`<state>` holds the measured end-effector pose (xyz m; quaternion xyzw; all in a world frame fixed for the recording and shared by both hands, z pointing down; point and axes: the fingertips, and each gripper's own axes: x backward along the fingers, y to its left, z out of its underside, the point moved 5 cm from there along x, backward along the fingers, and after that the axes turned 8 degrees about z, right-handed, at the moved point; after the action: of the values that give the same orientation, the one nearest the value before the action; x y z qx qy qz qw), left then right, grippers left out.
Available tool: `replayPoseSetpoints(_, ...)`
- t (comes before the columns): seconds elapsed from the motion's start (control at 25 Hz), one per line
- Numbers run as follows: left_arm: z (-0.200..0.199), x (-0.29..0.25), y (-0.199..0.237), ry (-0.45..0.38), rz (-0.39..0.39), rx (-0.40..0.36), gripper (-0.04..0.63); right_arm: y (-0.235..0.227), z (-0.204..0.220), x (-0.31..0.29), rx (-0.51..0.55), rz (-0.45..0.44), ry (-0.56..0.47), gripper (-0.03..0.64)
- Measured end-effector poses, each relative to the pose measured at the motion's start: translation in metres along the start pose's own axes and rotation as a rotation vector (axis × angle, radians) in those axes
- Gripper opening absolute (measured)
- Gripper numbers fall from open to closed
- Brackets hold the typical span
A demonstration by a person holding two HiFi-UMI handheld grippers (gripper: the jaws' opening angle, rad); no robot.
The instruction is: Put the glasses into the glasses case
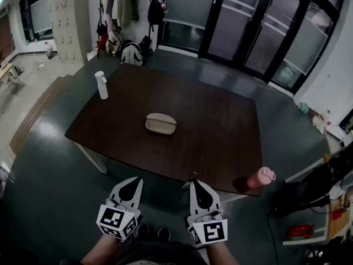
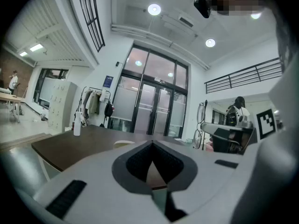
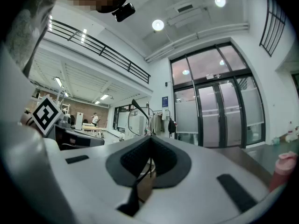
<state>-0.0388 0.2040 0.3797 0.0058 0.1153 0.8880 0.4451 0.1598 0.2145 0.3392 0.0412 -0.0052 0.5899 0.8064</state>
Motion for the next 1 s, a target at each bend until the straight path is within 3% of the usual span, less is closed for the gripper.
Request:
replayPoseSetpoints(0.52, 0.002, 0.001, 0.0, 0.004, 0.018, 0.001, 0.003, 0.005, 0.001, 0.005, 0.008, 0.007, 0.011, -0.012)
replayPoseSetpoints(1.0, 0.005, 0.01, 0.021, 0.011, 0.043, 0.008, 0.003, 0.021, 0.0, -0.003, -0.006, 0.066, -0.001, -0.012)
